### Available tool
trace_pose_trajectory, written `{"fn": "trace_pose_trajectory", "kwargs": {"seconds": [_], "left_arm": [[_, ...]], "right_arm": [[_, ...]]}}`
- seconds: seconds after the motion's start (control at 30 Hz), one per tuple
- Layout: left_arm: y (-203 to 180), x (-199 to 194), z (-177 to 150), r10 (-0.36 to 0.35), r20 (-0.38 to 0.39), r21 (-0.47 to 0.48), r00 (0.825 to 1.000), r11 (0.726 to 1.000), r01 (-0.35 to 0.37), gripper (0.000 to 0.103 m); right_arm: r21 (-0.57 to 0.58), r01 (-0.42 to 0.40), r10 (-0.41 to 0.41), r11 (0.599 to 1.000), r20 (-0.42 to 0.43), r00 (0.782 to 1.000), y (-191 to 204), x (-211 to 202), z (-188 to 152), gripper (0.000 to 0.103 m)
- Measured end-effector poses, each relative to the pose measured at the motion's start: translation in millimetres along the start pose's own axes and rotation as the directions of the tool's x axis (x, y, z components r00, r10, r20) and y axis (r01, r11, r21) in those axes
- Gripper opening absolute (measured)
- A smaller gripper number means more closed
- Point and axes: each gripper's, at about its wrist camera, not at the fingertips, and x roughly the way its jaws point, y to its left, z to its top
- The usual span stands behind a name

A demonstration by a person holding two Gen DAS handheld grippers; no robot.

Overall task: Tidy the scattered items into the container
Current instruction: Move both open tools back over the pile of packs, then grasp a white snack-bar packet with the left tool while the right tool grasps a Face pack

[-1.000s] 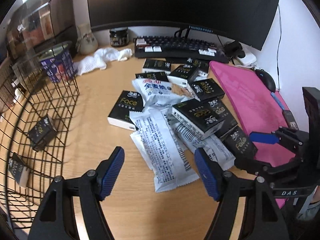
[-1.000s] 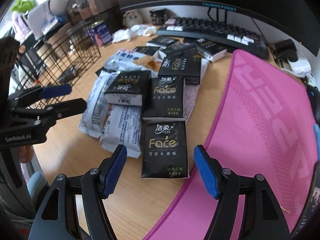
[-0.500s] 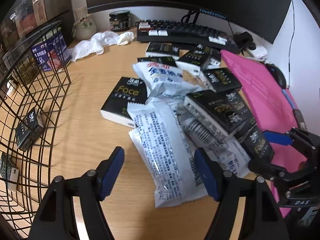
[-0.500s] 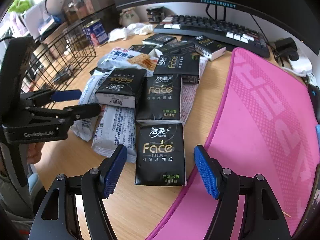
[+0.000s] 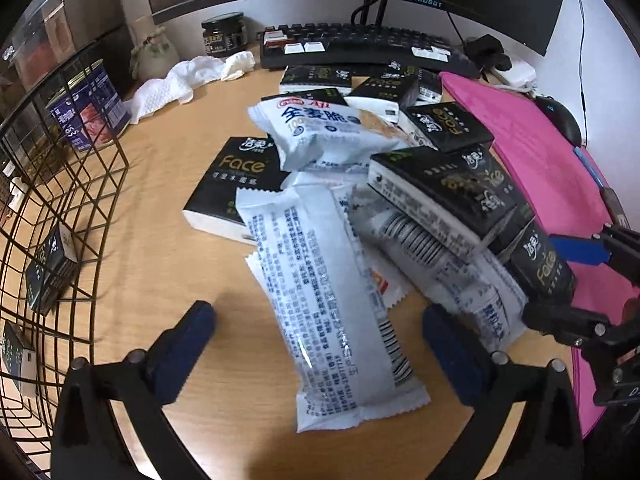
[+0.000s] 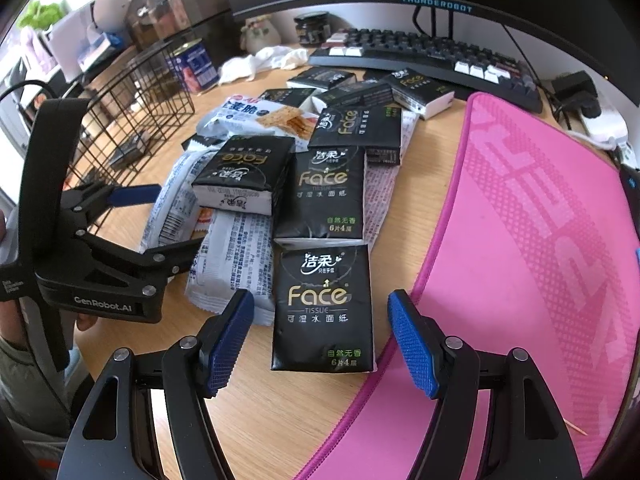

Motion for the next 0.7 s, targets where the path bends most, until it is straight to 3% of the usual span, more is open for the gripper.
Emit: {"fn": "trace_pose_trajectory", "kwargs": {"seconds": [0.07,0.13,0.17,0.2,0.23,0.47,0.5,0.6,0.7], "left_arm": [[1.0,-1.3,0.9,0.001,0.0,0.003,1.0,1.0,-0.001,0.1],[3.7,-7.0,1.9,0.009,0.021,-0.008,1.0,1.0,-0.009,0.085],[4.0,-9.6,3.4,0.008,0.025,-0.009,1.0,1.0,-0.008,0.072],[4.4,-12.8,4.6,0.009,0.029,-0.003,1.0,1.0,-0.009,0.053],[4.5,-14.4,5.2,0.013,0.028,0.001,1.0,1.0,-0.013,0.046],[8.4,-19.6,6.3,0.03,0.034,-0.014,0.999,0.999,-0.03,0.039],[8.8,-22.4,6.5,0.039,0.044,-0.013,0.998,0.999,-0.038,0.039],[11.0,-32.0,7.5,0.029,0.064,-0.022,0.998,0.999,-0.028,0.039],[11.3,-39.8,7.8,0.021,0.076,-0.024,0.997,1.0,-0.02,0.039]], "right_arm": [[-0.003,0.003,-0.003,1.0,0.0,1.0,1.0,0.6,-0.5,0.07],[-0.005,0.003,-0.003,1.0,-0.001,1.0,1.5,1.0,-1.4,0.07],[-0.005,0.003,-0.003,1.0,-0.001,1.0,2.1,1.2,-1.6,0.07],[-0.006,0.002,-0.002,1.0,-0.001,1.0,1.8,1.5,-1.6,0.07],[-0.005,0.002,-0.002,1.0,-0.001,1.0,1.7,1.8,-1.5,0.07],[-0.022,0.008,-0.008,1.0,-0.006,1.0,3.9,3.4,-1.9,0.069],[-0.025,0.015,-0.015,1.0,-0.008,1.0,4.3,3.6,-2.0,0.067],[-0.023,0.043,-0.043,0.999,-0.006,0.999,4.1,3.1,-2.1,0.046],[-0.006,0.022,-0.022,1.0,-0.012,1.0,1.2,2.4,-1.7,0.046]]}}
